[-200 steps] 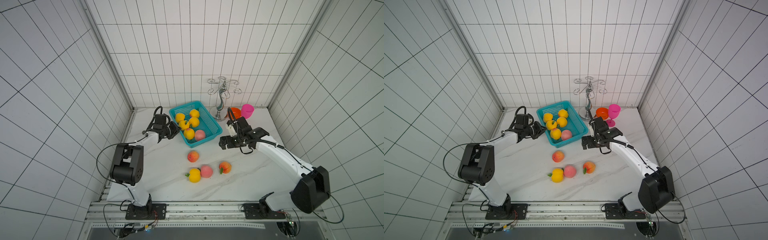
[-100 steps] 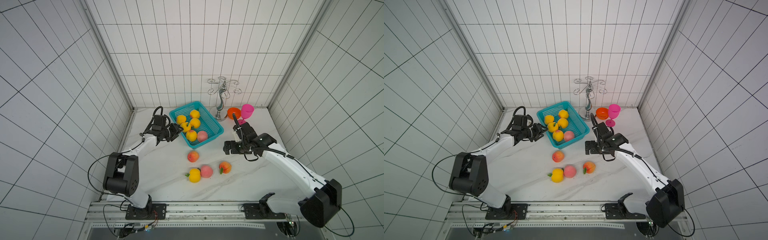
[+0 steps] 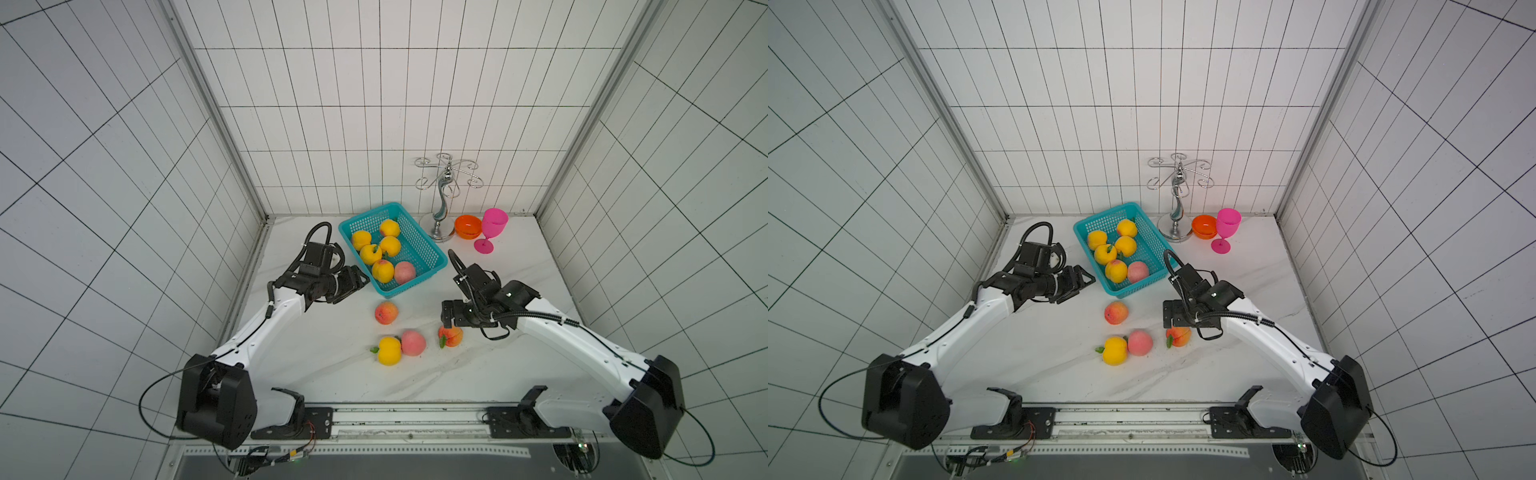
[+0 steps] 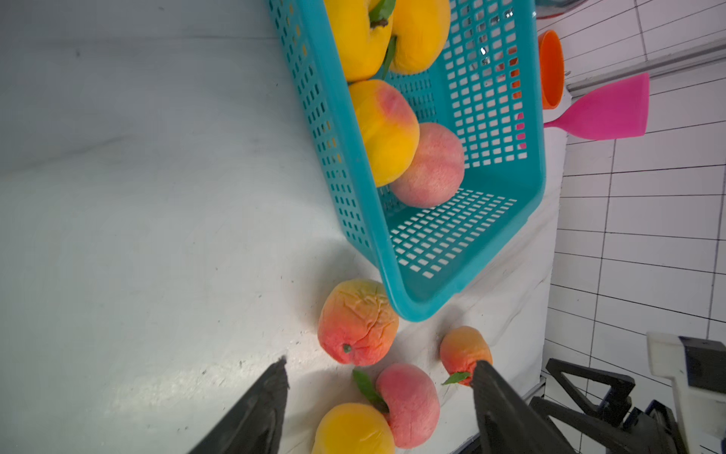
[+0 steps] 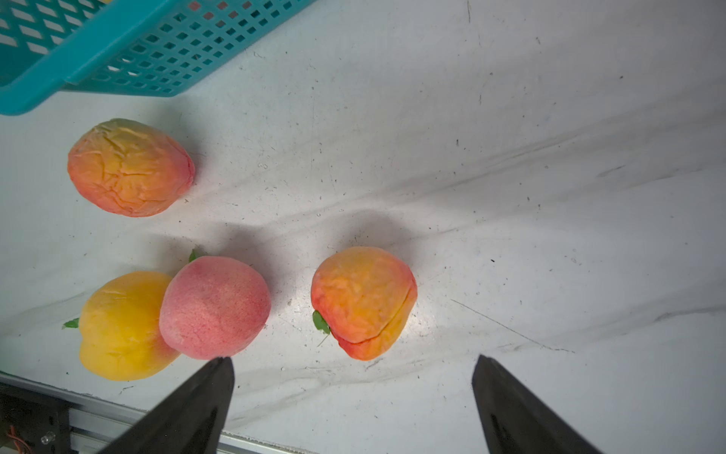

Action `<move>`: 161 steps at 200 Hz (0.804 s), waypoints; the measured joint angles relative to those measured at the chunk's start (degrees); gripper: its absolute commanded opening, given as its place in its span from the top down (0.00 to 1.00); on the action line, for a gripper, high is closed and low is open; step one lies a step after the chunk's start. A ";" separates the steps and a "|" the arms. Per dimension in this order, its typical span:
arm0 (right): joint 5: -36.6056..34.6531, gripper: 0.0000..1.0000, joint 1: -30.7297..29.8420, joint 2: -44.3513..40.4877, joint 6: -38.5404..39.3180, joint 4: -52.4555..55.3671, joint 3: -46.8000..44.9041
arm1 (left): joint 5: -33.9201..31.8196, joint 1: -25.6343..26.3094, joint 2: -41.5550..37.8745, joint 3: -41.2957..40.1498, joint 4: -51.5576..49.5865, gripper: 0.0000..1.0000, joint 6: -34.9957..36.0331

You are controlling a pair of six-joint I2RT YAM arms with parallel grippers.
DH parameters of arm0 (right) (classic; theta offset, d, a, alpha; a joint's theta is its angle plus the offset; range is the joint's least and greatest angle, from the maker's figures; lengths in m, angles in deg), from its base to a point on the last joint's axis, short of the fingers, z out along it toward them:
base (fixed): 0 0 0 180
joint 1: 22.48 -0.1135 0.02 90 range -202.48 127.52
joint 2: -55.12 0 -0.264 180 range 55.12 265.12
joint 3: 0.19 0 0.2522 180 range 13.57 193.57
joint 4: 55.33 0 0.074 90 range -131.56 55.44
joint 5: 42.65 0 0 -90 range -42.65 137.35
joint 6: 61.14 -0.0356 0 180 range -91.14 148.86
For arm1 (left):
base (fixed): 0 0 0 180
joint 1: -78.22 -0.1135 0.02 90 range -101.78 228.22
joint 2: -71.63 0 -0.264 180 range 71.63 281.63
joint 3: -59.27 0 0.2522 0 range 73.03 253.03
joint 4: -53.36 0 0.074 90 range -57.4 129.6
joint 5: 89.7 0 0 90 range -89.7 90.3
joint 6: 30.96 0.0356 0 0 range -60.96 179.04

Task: Put the peaches into the basket
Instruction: Pick up the peach from the center of the board.

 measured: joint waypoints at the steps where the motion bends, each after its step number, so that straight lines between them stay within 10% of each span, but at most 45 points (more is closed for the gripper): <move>1: 0.02 0.01 0.00 0.00 -0.02 -0.11 -0.11 | -0.13 0.13 -0.17 -0.09 -0.20 0.18 -0.15; 161: 2.29 0.01 -1.07 7.41 -2.45 -12.87 -9.51 | -2.14 9.97 -9.44 -6.82 -6.03 0.18 3.08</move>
